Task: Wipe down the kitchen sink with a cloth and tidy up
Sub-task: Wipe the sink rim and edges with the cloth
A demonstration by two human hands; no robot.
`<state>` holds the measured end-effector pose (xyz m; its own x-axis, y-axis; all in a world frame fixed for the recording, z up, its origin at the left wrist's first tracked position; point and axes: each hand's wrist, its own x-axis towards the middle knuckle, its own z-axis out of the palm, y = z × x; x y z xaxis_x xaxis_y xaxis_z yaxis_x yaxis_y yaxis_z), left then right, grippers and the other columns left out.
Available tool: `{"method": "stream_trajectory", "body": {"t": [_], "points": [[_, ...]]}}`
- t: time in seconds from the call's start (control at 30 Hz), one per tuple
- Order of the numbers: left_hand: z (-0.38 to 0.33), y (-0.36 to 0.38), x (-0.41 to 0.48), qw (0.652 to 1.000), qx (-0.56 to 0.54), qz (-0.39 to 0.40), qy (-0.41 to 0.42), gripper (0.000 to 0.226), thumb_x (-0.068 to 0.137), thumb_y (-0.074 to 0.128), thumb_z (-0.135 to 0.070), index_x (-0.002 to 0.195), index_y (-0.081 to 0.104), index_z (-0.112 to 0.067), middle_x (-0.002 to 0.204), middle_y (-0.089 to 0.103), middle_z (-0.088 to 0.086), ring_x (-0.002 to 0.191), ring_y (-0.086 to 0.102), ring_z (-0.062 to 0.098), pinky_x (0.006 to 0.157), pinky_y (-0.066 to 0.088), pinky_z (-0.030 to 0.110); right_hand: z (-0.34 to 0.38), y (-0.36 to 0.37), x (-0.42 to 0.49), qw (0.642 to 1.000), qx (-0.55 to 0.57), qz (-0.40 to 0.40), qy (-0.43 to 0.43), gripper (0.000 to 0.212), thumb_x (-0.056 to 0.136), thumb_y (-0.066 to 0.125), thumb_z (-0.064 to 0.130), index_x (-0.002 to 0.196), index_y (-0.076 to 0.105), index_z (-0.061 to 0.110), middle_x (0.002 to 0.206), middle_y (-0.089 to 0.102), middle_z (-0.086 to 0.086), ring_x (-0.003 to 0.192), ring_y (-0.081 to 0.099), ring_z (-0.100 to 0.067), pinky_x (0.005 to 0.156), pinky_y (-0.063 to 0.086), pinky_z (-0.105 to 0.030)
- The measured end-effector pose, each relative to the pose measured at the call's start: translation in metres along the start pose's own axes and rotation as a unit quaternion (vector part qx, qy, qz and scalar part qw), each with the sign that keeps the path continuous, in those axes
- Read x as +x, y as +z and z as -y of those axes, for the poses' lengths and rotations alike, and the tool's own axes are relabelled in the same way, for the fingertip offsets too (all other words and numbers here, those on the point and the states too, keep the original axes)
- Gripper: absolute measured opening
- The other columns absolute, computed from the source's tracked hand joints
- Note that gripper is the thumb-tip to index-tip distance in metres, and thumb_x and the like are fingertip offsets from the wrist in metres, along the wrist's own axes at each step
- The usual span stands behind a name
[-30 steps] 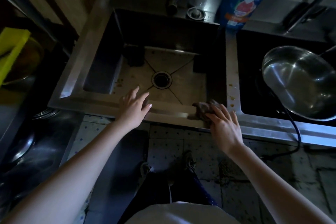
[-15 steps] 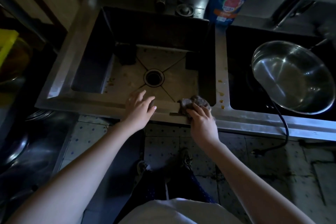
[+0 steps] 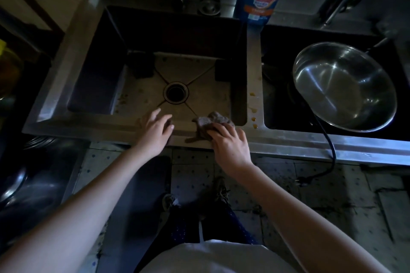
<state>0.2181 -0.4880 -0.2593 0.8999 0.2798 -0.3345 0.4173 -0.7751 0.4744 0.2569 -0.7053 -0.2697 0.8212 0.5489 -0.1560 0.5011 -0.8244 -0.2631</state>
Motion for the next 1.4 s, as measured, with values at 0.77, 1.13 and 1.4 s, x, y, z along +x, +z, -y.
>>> {"method": "stream_trajectory", "body": {"t": [0.77, 1.13, 1.4], "points": [[0.03, -0.005, -0.015, 0.996, 0.016, -0.087, -0.031, 0.037, 0.095, 0.049, -0.028, 0.13, 0.051, -0.019, 0.149, 0.033, 0.009, 0.136, 0.028, 0.029, 0.11, 0.022, 0.043, 0.006, 0.008, 0.008, 0.995, 0.102, 0.001, 0.008, 0.043, 0.088, 0.05, 0.008, 0.127, 0.059, 0.021, 0.143, 0.049, 0.003, 0.137, 0.033, -0.027, 0.109, 0.029, -0.049], [0.121, -0.053, -0.044, 0.986, 0.023, -0.139, -0.088, 0.035, 0.093, 0.051, -0.023, 0.128, 0.053, -0.019, 0.147, 0.036, 0.01, 0.134, 0.034, 0.032, 0.111, 0.022, 0.053, 0.12, 0.034, 0.049, 0.997, 0.067, 0.016, -0.044, 0.047, 0.09, 0.047, 0.011, 0.135, 0.049, 0.024, 0.144, 0.045, 0.002, 0.131, 0.034, -0.029, 0.106, 0.031, -0.046], [0.179, -0.082, -0.047, 0.981, 0.017, -0.159, -0.108, 0.035, 0.092, 0.052, -0.022, 0.127, 0.053, -0.019, 0.146, 0.036, 0.009, 0.134, 0.034, 0.029, 0.11, 0.021, 0.054, 0.191, 0.052, 0.078, 0.996, 0.059, 0.019, -0.062, 0.045, 0.089, 0.047, 0.015, 0.133, 0.05, 0.024, 0.141, 0.046, 0.0, 0.126, 0.037, -0.032, 0.102, 0.036, -0.049]]}}
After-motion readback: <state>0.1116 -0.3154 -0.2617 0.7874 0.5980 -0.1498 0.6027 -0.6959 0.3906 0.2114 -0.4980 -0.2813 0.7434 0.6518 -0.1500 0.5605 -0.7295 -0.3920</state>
